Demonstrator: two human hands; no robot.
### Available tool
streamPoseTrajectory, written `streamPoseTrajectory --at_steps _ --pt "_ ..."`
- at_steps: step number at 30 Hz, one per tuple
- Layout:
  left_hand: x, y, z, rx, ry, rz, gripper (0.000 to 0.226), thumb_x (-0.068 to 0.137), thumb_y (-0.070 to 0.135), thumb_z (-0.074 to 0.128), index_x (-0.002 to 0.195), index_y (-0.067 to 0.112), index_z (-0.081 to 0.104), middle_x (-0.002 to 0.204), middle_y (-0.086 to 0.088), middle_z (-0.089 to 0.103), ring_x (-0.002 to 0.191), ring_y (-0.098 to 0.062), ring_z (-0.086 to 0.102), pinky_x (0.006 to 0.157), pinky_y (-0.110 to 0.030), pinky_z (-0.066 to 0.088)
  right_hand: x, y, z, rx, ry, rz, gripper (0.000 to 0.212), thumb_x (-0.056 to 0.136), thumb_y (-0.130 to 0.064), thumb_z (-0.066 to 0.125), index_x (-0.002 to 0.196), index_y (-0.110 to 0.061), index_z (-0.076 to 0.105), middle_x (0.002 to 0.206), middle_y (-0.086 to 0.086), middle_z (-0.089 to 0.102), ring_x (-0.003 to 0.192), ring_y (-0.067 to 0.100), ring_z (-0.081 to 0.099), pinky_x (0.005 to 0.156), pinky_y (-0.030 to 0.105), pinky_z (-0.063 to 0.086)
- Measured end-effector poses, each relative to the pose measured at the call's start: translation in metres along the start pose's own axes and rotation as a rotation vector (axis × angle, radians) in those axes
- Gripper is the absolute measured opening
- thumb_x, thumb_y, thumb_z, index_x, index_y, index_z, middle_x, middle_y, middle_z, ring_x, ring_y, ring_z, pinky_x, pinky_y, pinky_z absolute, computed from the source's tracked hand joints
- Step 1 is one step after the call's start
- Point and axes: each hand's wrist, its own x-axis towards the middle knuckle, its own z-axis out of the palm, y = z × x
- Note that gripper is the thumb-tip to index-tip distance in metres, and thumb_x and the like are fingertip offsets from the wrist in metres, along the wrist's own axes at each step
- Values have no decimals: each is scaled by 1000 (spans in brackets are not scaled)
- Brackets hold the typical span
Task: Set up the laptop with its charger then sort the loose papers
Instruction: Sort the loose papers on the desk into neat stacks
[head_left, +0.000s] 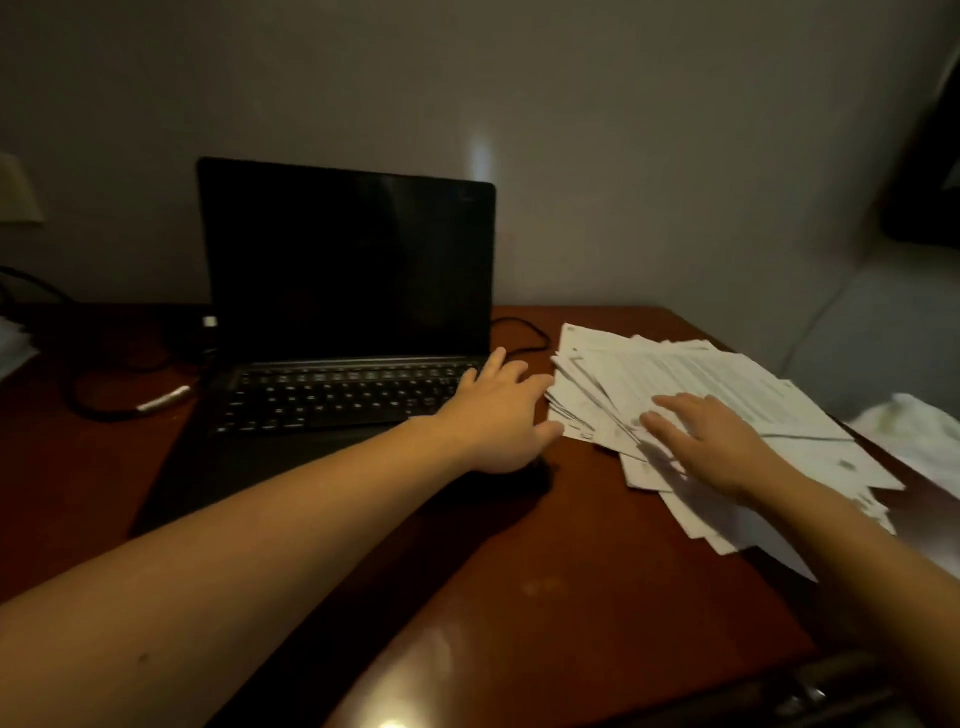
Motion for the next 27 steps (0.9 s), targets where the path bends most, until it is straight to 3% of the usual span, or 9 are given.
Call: streamPoseTrajectory --at_steps 5,9,12,15,17,19,21,23,27 --pt "36 42 17 -25 -45 116 58 105 46 37 157 22 28 164 -8 21 153 -29 3 122 -46 13 2 50 13 -68 40 100 64 99 -63 23 152 -29 37 159 -2 37 145 25 33 119 60 21" --pt "62 65 33 -144 -147 59 56 104 46 43 151 16 38 156 -11 36 143 -29 31 114 -42 31 10 54 21 -49 78 124 57 102 -60 19 148 -33 40 155 -3 42 143 24 36 119 59 20" --pt "77 81 38 -420 -41 -45 62 103 40 50 156 16 29 160 -7 33 144 -25 35 112 -33 32 8 55 21 -38 149 107 44 103 -51 15 116 -35 53 125 -2 61 115 23 51 105 50 40" --pt "97 89 32 -946 120 -284 65 97 31 61 155 21 32 156 -5 40 139 -27 42 112 -37 36 6 55 22 -67 195 133 38 104 -47 17 100 -34 53 115 -6 61 105 21 48 91 43 40" --pt "106 92 26 -1264 188 -473 63 92 26 67 149 18 40 130 -5 58 116 -25 57 103 -39 45 6 54 22 -95 240 136 38 104 -46 19 97 -33 55 117 -6 62 102 19 46 87 40 36" --pt "114 90 24 -1420 220 -581 44 91 19 69 131 12 53 92 0 57 88 -18 60 90 -36 54 5 53 22 -101 269 127 36 104 -44 22 93 -33 54 117 -5 61 99 18 44 85 40 35" --pt "119 88 26 -1476 201 -592 28 90 13 69 113 4 58 84 -3 60 74 -19 64 71 -33 57 4 53 22 -89 280 130 33 104 -42 25 92 -32 54 117 -4 61 98 17 42 86 39 35" --pt "123 90 31 -1486 140 -584 25 87 12 70 109 1 63 90 -9 69 68 -24 67 66 -35 58 5 54 23 -96 282 119 33 104 -40 26 93 -30 55 118 -3 60 97 17 42 85 39 35" --pt "131 97 32 -1235 122 -495 14 91 16 70 86 21 58 91 1 64 76 -17 62 61 -31 53 8 57 25 -60 278 115 36 104 -39 27 99 -28 61 124 -2 58 107 19 44 90 40 33"
